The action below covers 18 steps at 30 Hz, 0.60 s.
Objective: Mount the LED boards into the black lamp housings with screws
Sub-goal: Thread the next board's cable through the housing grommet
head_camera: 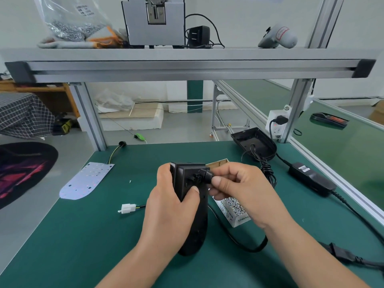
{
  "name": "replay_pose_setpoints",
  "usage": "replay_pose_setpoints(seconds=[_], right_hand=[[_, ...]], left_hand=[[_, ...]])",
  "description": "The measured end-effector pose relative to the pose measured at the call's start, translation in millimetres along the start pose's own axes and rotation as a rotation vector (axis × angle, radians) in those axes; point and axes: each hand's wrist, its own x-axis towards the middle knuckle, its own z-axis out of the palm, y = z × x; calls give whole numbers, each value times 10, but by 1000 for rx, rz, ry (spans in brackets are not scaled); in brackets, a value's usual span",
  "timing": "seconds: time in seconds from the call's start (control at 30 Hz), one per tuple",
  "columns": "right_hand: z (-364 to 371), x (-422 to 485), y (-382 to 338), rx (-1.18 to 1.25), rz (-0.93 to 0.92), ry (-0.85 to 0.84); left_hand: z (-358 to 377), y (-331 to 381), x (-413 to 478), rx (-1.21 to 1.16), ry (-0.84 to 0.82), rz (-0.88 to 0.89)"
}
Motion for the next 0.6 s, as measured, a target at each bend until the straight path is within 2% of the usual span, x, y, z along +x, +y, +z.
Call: replay_pose_setpoints(seconds=[0.4, 0.6], right_hand=[[76, -37, 55, -173, -151, 78], [71, -6, 101, -49, -155, 81]], left_hand=[[-29, 1, 19, -9, -36, 10], [-33, -14, 31, -21, -49, 36]])
